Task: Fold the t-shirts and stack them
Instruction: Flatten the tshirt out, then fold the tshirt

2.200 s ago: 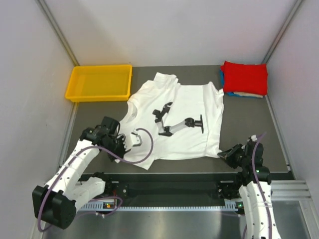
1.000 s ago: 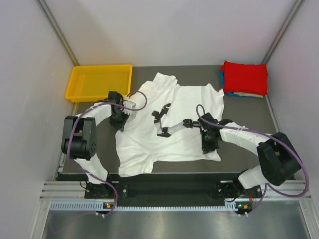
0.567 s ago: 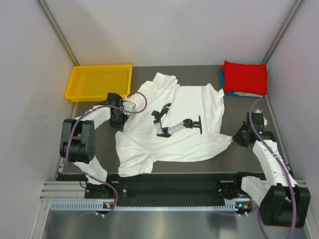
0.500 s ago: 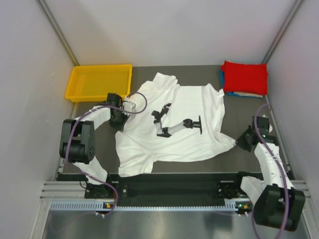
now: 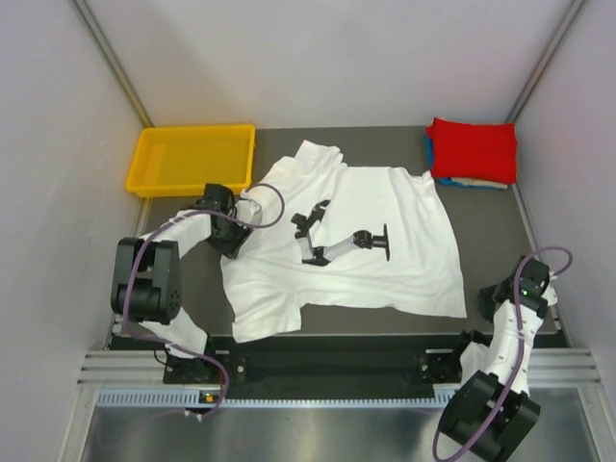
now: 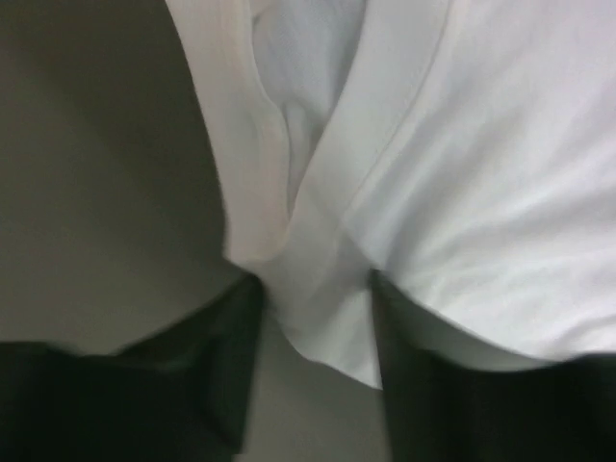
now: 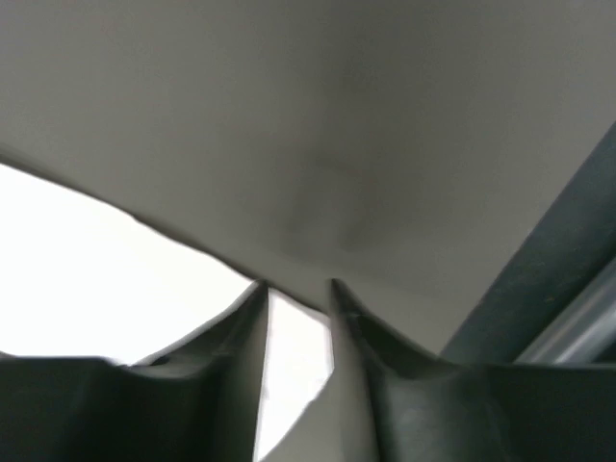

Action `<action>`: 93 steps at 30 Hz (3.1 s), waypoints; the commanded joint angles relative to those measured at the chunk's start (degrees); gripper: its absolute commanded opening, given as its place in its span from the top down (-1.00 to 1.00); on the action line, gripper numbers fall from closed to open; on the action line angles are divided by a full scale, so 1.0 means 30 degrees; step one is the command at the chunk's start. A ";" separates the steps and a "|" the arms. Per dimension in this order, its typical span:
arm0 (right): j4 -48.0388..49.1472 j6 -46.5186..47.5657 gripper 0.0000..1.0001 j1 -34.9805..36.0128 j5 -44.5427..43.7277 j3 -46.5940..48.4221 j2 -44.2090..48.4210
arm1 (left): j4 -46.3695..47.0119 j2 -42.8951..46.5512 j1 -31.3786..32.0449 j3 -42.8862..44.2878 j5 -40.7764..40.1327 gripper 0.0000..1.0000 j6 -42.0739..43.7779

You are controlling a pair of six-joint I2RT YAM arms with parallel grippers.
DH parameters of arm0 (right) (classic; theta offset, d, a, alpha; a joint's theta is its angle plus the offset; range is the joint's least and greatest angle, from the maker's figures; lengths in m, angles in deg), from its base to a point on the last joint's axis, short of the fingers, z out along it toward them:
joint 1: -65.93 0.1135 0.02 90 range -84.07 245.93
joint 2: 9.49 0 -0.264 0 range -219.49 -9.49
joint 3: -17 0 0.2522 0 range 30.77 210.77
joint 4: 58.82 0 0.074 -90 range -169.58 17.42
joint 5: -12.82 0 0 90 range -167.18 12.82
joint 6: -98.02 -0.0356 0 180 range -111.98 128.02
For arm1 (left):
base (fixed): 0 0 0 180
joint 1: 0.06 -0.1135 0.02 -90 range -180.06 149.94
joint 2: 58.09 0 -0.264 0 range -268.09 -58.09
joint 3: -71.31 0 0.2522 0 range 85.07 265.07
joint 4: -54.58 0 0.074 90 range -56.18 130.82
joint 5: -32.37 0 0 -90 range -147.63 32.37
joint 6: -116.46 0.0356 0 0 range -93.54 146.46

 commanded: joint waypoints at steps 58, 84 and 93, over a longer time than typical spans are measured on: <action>0.1828 0.5346 1.00 0.7524 0.1886 0.6011 -0.7479 | -0.5873 0.5014 0.8290 0.1334 0.0920 1.00 0.6948; 0.2742 0.6725 0.07 0.9488 0.0745 1.6616 -1.9845 | -0.3412 -0.4109 0.3772 0.8018 -0.0247 0.38 0.3676; 0.2008 0.6052 -0.43 0.7467 -0.1425 1.2789 -1.3173 | -0.5108 -0.0984 -0.1761 0.9079 0.2264 -0.98 -0.0206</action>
